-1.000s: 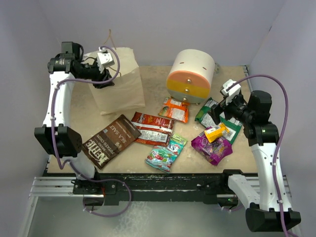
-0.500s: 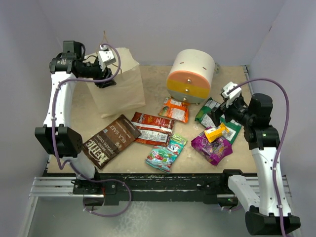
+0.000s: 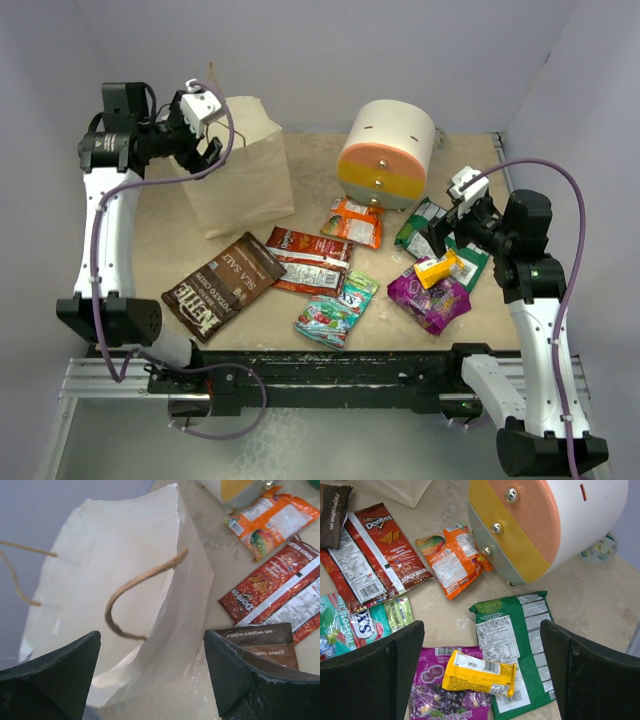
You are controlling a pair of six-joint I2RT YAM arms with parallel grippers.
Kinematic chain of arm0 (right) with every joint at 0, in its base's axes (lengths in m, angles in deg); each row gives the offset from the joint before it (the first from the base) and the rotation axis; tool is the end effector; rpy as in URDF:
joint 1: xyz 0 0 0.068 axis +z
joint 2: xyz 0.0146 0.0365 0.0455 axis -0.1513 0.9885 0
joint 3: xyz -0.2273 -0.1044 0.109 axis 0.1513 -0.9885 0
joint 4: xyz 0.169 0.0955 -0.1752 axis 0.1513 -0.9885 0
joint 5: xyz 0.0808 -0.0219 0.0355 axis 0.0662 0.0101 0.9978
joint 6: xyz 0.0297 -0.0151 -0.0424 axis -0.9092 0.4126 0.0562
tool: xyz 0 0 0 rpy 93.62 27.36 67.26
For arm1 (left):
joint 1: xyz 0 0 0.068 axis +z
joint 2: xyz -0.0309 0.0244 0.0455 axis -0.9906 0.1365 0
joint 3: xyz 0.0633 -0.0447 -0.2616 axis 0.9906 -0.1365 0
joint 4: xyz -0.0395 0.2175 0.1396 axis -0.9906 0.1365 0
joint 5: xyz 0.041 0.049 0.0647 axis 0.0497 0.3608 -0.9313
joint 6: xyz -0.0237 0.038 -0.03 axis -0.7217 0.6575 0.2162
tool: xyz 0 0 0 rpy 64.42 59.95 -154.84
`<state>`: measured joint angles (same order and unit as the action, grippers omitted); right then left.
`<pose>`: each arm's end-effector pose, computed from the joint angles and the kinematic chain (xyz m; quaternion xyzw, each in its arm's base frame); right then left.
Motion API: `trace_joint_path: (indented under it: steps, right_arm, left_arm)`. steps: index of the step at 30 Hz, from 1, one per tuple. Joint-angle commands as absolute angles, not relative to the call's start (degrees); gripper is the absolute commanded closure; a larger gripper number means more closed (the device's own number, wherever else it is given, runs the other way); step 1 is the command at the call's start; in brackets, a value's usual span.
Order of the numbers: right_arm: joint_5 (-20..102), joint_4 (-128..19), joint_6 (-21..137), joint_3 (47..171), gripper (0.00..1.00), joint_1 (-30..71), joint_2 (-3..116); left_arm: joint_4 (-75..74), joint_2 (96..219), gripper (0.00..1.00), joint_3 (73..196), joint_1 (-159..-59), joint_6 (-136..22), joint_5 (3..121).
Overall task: Place the snacks into the paper bag
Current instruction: Move the paper bag to the center of the board.
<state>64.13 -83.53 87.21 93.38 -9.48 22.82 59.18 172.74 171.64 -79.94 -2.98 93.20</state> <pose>0.1665 0.0162 0.3899 -0.3028 0.7295 0.0947 0.6059 0.3146 -0.0105 0.4494 0.4265 0.7484 -0.1304 0.4909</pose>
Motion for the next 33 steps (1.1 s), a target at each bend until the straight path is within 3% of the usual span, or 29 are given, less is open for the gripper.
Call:
trace_joint_path:
  steps: [1, 11, 19, 25, 33]
  right_arm:
    - [65.8, -81.7, 86.3, 94.6, 0.0, -9.7, 23.1]
    - [64.7, -83.3, 85.4, 98.1, 0.0, -9.7, 25.8]
    - [65.4, -83.4, 85.4, 97.7, 0.0, -9.7, 26.1]
    - [65.7, -82.8, 86.4, 96.2, 0.0, -9.6, 26.8]
    - [65.5, -80.6, 90.2, 91.6, 0.0, -9.7, 30.1]
  left_arm:
    - [53.1, 163.7, 0.11, 168.9, -79.9, -7.6, 85.3]
    - [64.3, 150.2, 0.02, 159.5, -80.0, -13.8, 74.5]
    - [74.0, 137.9, 0.02, 145.5, -80.0, -9.2, 81.5]
    - [76.3, 139.8, 0.14, 138.2, -80.0, 1.9, 86.6]
    - [72.4, 146.4, 0.14, 134.6, -88.0, 8.4, 88.3]
